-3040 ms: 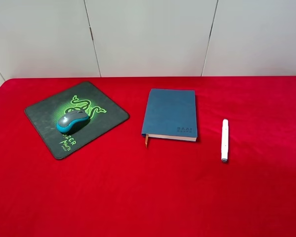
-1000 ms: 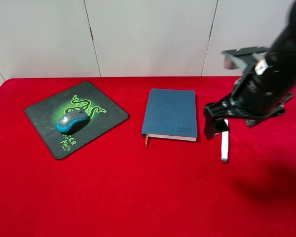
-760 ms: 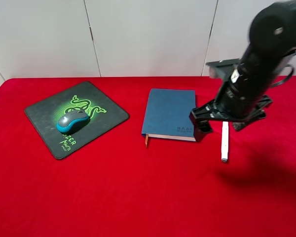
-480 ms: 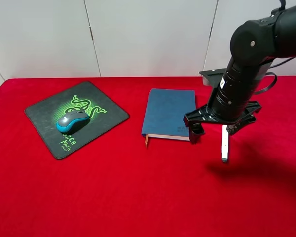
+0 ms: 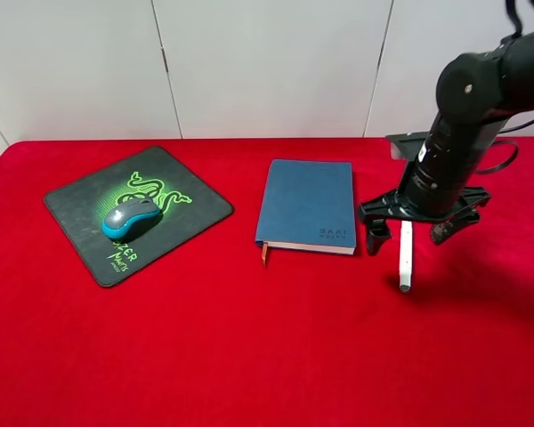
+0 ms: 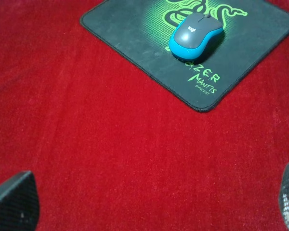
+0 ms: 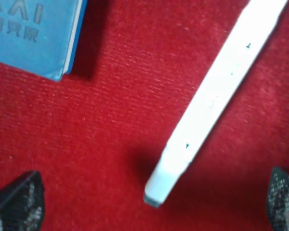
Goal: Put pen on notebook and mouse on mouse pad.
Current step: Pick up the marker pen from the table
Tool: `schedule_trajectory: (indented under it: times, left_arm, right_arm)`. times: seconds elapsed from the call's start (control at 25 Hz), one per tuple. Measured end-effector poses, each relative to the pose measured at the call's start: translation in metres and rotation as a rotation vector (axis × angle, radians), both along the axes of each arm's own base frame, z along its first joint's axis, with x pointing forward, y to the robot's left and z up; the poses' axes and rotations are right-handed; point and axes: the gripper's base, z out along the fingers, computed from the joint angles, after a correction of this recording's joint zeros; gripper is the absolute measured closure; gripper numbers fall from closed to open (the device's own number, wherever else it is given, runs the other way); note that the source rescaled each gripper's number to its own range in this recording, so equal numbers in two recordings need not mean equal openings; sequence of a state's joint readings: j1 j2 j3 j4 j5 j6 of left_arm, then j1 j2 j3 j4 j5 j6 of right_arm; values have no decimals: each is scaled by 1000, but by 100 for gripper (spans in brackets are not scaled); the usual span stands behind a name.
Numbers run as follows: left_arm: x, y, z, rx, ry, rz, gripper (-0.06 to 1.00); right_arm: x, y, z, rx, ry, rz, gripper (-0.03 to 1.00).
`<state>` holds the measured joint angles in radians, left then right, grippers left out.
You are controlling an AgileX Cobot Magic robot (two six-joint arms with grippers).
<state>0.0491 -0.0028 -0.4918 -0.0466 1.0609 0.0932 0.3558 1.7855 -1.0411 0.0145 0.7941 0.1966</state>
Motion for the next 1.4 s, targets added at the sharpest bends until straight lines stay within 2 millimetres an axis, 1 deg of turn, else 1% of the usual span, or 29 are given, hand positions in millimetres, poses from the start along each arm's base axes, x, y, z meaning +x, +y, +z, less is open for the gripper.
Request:
schedule_trajectory:
  times: [0.32, 0.56, 0.72, 0.92, 1.04, 1.24, 1.36, 1.4]
  left_arm:
    - [0, 0, 0, 0, 0, 0, -5]
    - [0, 0, 0, 0, 0, 0, -5]
    - [0, 0, 0, 0, 0, 0, -5]
    - [0, 0, 0, 0, 0, 0, -5]
    - [0, 0, 0, 0, 0, 0, -5]
    - [0, 0, 0, 0, 0, 0, -5]
    - [0, 0, 0, 0, 0, 0, -5]
    - [0, 0, 0, 0, 0, 0, -5]
  right_arm:
    - [6, 2, -29, -19, 46, 21, -3]
    - [8, 3, -45, -29, 73, 21, -3]
    - [8, 3, -52, -35, 88, 21, -3]
    - [8, 3, -52, -35, 90, 21, -2]
    - [8, 3, -52, -35, 90, 21, 13]
    - [8, 3, -52, -35, 89, 21, 49]
    - [8, 3, -52, -35, 89, 21, 76]
    - [8, 3, -52, -35, 89, 21, 87]
